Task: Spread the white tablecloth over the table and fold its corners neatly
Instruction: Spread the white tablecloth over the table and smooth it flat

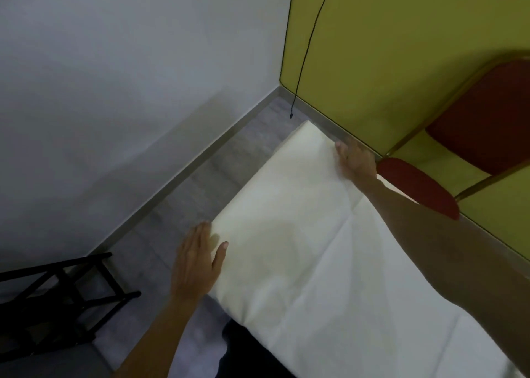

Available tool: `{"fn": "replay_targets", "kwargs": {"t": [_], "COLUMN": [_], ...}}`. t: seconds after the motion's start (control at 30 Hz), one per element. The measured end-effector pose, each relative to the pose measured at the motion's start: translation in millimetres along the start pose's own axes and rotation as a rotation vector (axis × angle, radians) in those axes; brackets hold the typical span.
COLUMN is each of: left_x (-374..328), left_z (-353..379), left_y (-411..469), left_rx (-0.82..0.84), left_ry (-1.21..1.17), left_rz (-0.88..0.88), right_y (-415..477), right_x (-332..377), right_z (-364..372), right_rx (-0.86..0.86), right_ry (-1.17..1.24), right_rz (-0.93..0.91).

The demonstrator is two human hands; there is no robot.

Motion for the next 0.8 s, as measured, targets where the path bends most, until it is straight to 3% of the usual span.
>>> {"fn": "replay_targets", "kwargs": {"t": [0.1,0.4,0.8], "left_x": [-16,-76,-172], "left_z": [-10,-60,-76], "left_y": [-1,-6,-65], "left_rx": [0.045,0.170,0.205], "left_ry": [0.021,0.144,0.209], "left_rz": [0.046,0.286,0.656], "right_y": [-44,-195,-393], "right_x": [-13,-42,-126], "right_z": [-12,-47,-82], "right_rx": [-0.074,0.007,-0.065], "right_ry": [0.081,0.052,0.115], "right_rz": [0.013,0.143,0.350]}}
Point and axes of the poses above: each hand's wrist, its own y-axis towards the middle knuckle, its own z-axis out of the palm, x = y × z, the point moved 1 cm from there along y, towards the middle knuckle, and after that the axes turned 7 degrees about y, right-handed, at the moved point
